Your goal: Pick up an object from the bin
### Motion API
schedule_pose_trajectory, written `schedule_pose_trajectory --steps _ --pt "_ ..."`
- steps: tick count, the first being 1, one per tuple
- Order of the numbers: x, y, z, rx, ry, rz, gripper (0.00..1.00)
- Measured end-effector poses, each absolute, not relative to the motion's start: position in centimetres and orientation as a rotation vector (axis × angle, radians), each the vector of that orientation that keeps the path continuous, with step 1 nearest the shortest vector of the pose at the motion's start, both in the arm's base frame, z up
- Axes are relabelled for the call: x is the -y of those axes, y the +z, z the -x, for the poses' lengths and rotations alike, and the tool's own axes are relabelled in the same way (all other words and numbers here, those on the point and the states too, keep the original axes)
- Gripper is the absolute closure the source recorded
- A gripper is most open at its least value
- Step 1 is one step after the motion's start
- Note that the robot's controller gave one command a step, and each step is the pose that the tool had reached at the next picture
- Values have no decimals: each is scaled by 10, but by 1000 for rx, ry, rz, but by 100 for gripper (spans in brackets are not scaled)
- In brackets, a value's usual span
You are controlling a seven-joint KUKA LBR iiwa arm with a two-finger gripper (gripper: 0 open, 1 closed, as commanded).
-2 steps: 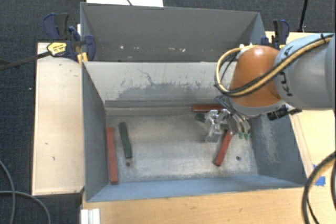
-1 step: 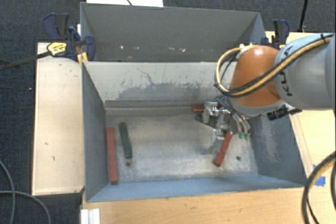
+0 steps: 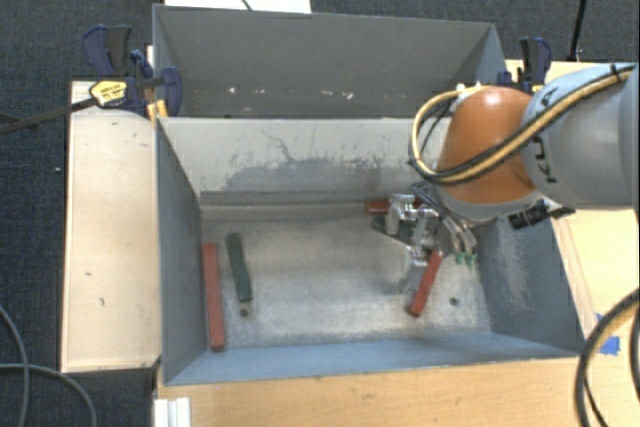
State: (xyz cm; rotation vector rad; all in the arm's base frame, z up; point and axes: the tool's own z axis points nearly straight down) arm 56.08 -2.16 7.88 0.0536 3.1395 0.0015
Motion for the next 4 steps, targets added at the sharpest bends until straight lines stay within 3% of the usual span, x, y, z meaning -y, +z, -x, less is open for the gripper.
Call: schedule_pose_trajectory --steps 1,2,3,4 --pt "83 76 -543 -3140 2 -13 0" --pt "91 73 -508 -3138 -7 49 0" --pt "72 71 -497 -3139 -2 83 0" --pt "103 72 -492 -3111 2 366 0"
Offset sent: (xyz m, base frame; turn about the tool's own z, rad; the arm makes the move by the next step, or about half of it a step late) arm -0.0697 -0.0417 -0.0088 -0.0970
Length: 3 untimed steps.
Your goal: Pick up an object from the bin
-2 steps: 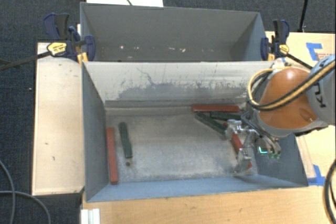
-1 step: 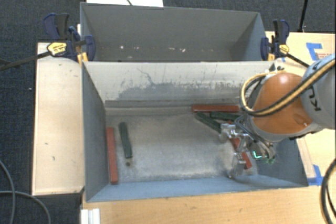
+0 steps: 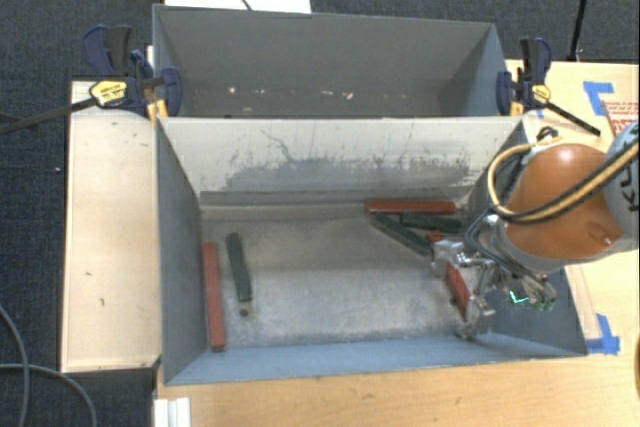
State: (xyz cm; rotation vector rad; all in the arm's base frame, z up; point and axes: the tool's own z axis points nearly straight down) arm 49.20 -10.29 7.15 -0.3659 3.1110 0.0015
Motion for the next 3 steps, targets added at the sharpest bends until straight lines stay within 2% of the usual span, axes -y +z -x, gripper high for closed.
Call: schedule_pose_trajectory --steps 1,2,3 --pt "136 72 -489 -3098 -7 450 0" --pt "138 92 -507 -3057 4 743 0" --pt "143 115 -524 -2975 -4 985 0"
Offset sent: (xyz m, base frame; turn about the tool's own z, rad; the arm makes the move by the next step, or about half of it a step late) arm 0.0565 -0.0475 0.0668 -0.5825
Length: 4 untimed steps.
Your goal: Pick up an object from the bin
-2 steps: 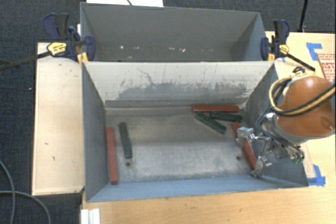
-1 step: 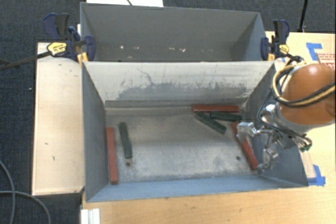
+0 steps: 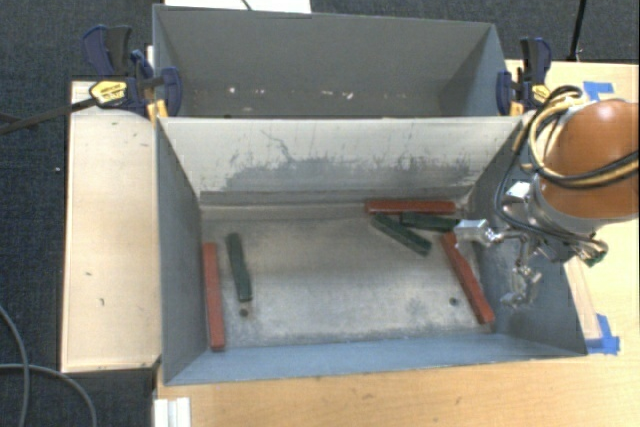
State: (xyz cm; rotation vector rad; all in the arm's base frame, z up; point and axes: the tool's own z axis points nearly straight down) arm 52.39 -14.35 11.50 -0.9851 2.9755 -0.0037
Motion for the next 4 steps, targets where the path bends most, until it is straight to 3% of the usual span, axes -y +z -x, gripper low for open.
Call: schedule_pose_trajectory --steps 1,3,4 --pt "138 81 -565 -3055 -1 711 0" --pt "110 71 -579 -3078 0 611 0" --pt "75 71 -591 -2934 0 1110 100"
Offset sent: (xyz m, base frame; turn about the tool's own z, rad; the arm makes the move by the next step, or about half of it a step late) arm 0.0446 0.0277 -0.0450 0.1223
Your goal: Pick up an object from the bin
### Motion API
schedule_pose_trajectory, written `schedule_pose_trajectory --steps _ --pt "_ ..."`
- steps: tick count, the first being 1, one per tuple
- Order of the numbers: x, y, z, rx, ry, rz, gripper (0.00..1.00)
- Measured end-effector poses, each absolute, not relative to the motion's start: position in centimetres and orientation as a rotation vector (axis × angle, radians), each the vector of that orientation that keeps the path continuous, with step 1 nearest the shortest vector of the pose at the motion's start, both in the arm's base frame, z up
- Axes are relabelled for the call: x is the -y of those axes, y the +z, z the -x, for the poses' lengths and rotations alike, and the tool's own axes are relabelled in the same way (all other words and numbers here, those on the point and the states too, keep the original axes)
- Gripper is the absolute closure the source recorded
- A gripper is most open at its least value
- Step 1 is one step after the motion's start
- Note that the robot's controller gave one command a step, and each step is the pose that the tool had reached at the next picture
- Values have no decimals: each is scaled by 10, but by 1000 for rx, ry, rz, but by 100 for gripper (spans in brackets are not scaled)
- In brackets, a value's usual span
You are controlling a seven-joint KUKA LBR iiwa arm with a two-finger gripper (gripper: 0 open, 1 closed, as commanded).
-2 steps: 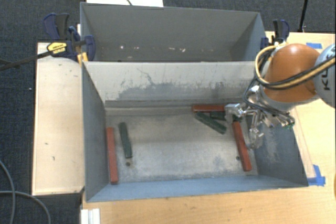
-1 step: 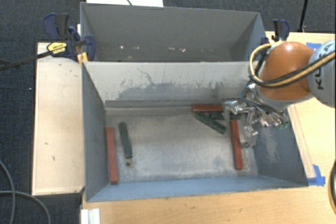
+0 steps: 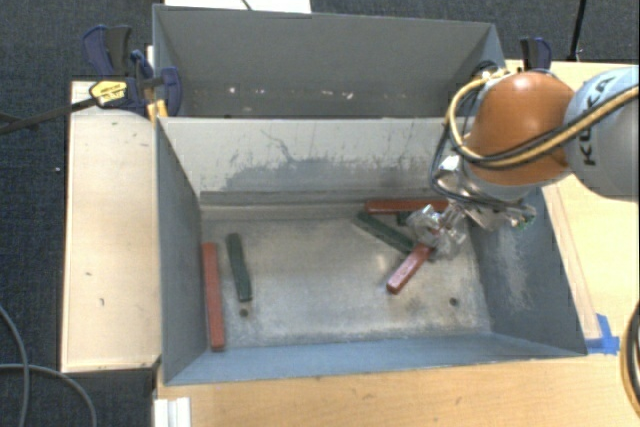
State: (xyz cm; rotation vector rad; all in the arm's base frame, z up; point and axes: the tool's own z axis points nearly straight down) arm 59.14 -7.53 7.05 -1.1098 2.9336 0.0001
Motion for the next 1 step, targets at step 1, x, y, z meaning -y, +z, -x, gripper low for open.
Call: schedule_pose_trajectory --steps 1 --pt "75 71 -591 -2936 0 1106 100"
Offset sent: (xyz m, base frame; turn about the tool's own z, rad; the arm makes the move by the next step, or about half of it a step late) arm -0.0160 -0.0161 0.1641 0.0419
